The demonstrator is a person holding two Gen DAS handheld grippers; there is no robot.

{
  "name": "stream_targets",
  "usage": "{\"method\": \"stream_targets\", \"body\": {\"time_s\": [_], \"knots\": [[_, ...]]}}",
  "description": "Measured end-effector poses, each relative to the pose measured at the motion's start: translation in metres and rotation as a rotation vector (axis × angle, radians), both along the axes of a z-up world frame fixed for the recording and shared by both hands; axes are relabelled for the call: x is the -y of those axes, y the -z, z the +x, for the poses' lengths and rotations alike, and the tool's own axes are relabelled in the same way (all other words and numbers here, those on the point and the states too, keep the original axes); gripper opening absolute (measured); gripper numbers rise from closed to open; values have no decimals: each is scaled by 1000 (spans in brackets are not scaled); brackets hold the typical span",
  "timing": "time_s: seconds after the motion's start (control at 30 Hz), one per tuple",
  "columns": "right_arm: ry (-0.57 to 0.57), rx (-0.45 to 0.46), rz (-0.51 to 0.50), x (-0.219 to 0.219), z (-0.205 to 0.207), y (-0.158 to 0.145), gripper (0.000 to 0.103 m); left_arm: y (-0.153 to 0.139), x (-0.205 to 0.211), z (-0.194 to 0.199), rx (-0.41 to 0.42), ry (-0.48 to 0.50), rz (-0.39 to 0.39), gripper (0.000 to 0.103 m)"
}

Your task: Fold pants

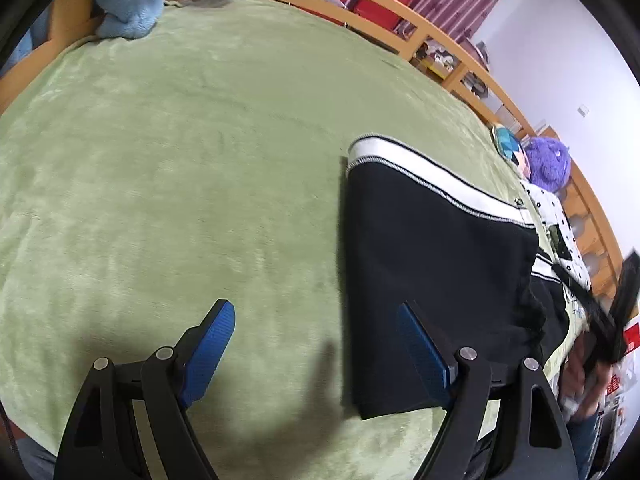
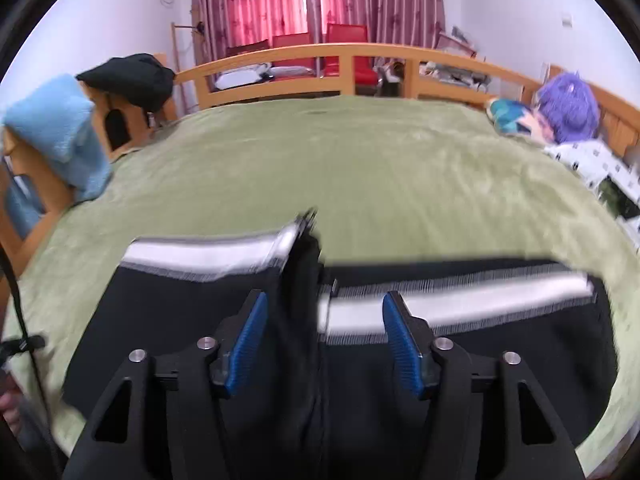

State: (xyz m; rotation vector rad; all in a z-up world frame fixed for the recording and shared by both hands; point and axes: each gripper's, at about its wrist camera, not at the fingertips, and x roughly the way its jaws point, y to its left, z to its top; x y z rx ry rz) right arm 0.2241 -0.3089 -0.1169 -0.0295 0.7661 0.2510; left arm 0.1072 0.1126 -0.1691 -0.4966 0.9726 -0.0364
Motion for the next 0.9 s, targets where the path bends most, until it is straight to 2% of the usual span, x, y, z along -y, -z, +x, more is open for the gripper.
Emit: {"method": "stream_targets", "body": {"time_s": [0.07, 0.13, 0.2, 0.27, 0.3, 0.33, 0.4, 0.47, 0.53, 0.6, 0.67, 0.73, 0.77, 0.83, 0.9], "knots": [[-34, -67, 41, 1, -16, 14, 60, 2, 7, 3, -15, 19, -26, 82], [-61, -131, 21, -2, -26, 28, 60, 3, 15, 3, -24, 32, -49, 82], [-64, -211, 4, -3, -31, 55, 60, 2, 22, 2, -26, 40, -37, 82], [-40, -246, 6, -3, -32, 74, 59, 0, 29, -1, -28, 52, -22, 82], [-23, -215, 18, -3, -36, 74, 39, -2, 33, -2, -28, 57, -16, 82], [-19, -193, 27, -5, -39, 73, 32, -4, 36, -5, -29, 59, -3, 82], [-23, -164, 68, -4, -40, 60, 22, -9, 40, -8, -27, 53, 23, 82], [-30, -128, 149, 5, -43, 43, 20, -16, 41, -13, -10, 49, 30, 82], [-44, -94, 207, 15, -53, 23, 20, -23, 42, -18, 6, 53, 28, 82], [-38, -93, 227, 22, -64, 15, 20, -26, 43, -20, 8, 55, 29, 82], [-26, -122, 177, 23, -71, 27, 21, -25, 45, -21, 10, 67, 13, 82], [-28, -226, 109, 18, -70, 56, 25, -20, 48, -18, 2, 76, 4, 82], [-29, -242, 98, 18, -68, 64, 26, -18, 50, -16, -3, 78, 4, 82], [-52, -197, 109, 20, -74, 60, 32, -14, 53, -13, -12, 84, 7, 82], [-49, -170, 109, 22, -73, 48, 49, -12, 54, -12, -8, 90, 2, 82]]}}
